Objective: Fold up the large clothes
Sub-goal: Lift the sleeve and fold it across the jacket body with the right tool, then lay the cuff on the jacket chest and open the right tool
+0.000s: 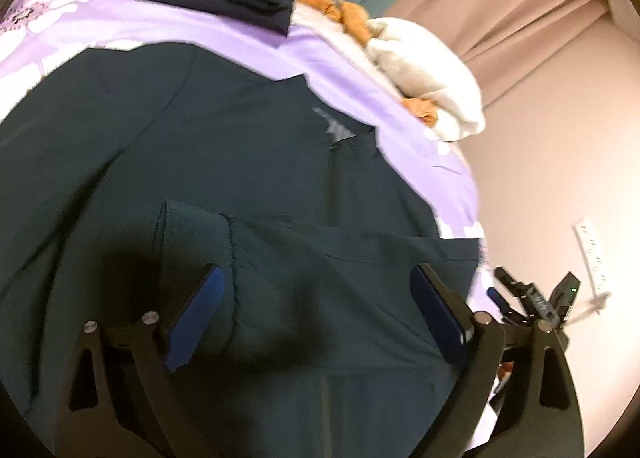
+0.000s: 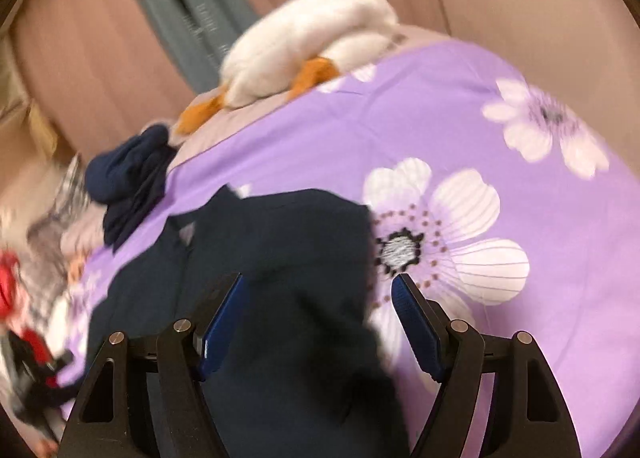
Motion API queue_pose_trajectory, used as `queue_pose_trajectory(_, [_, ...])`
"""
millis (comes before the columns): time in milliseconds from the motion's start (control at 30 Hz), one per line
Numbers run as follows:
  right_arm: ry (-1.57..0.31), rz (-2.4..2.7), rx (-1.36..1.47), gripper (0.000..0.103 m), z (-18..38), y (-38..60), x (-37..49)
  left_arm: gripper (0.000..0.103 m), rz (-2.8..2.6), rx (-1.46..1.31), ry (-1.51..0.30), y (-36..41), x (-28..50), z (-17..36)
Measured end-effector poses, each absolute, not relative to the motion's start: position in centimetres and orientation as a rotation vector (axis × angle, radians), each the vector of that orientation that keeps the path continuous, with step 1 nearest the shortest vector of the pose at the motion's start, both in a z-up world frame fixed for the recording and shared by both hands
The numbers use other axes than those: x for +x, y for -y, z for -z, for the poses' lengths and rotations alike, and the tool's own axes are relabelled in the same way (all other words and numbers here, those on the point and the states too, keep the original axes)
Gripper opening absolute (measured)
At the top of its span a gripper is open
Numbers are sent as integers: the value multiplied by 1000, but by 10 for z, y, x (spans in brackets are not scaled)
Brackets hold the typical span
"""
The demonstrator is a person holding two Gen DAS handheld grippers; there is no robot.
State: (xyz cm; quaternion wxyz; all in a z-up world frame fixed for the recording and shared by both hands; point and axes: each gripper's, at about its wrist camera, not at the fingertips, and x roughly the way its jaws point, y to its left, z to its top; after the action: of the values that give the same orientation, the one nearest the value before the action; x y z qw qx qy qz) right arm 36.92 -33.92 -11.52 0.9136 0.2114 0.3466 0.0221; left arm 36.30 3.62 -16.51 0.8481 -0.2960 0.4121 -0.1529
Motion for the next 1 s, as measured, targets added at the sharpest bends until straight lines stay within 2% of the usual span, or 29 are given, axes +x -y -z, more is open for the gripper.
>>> queue_pose_trajectory(167, [-756, -123, 504, 77, 146, 336, 405, 90, 243, -522, -953, -36, 374, 200])
queue_pose_trajectory(300, [-834, -164, 575, 77, 172, 336, 438, 90, 213, -375, -938, -31, 366, 200])
queue_pose_trajectory(333, [-844, -197, 607, 67, 177, 333, 445, 90, 205, -340, -942, -28, 366, 201])
queue_pose_trajectory(367, [-837, -216, 608, 53, 176, 332, 442, 90, 202, -315, -945, -26, 365, 202])
queue_pose_trajectory(400, [-824, -216, 582, 14, 172, 335, 440, 90, 198, -284, -950, -23, 366, 202])
queue_pose_trajectory(433, [-817, -212, 559, 8, 170, 336, 440, 90, 195, -261, -955, -21, 366, 204])
queue_pose_trajectory(733, [-878, -39, 322, 6, 178, 337, 445, 94, 213, -326, -965, -29, 374, 207])
queue_pose_trajectory(800, [-829, -31, 326, 12, 162, 333, 436, 94, 218, -338, -970, -31, 374, 207])
queue_pose_trajectory(900, [-730, -116, 342, 28, 138, 325, 411, 94, 216, -357, -974, -32, 374, 207])
queue_pose_trajectory(1000, [-735, -226, 276, 28, 132, 306, 383, 94, 215, -373, -972, -33, 374, 207])
